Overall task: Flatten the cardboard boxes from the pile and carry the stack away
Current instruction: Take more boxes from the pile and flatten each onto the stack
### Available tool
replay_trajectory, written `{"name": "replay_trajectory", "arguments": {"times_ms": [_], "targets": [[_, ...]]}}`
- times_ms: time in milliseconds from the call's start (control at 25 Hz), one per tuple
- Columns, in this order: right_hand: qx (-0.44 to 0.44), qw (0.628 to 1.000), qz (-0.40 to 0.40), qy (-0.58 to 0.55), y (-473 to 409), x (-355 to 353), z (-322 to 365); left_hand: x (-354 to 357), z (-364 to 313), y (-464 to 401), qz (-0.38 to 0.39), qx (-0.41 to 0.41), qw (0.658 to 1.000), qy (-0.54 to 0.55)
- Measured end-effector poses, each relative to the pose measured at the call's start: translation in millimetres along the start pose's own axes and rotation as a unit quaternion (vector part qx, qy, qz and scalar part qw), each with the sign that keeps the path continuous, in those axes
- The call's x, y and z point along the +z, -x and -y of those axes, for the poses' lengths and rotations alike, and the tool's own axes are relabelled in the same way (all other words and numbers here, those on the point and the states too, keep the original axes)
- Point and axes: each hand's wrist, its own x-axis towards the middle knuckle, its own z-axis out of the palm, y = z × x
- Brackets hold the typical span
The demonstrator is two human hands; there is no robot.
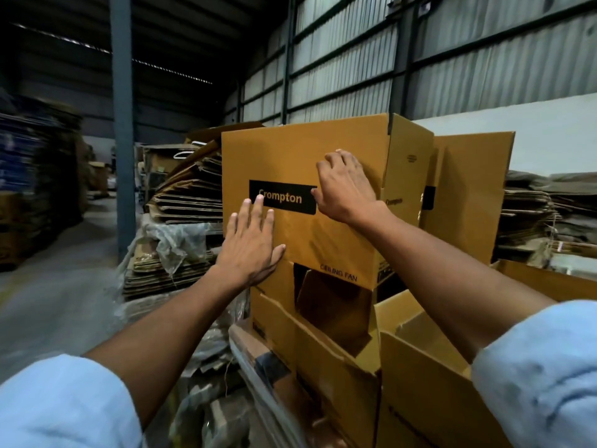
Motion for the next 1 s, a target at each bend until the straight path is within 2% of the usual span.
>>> {"name": "replay_trajectory", "arguments": {"times_ms": [160,360,600,800,1000], "targets": [[-0.010,0.998,-0.021,0.062,-65,14,-16,34,-18,-38,0.019,-0.003,1.000,0.018],[0.047,0.987,0.034,0.150,-125,3,-21,66,-26,-56,0.046,-0.006,0.998,0.038],[0.044,0.990,0.021,0.131,-131,-4,-21,81,-33,-59,0.130,-0.020,0.988,0.079],[0.020,0.993,-0.018,0.114,-110,-24,-19,59,-34,-57,0.192,-0.014,0.970,0.146],[-0.010,0.996,-0.050,0.067,-83,-72,-16,18,-36,-34,0.182,-0.008,0.975,0.131]]}}
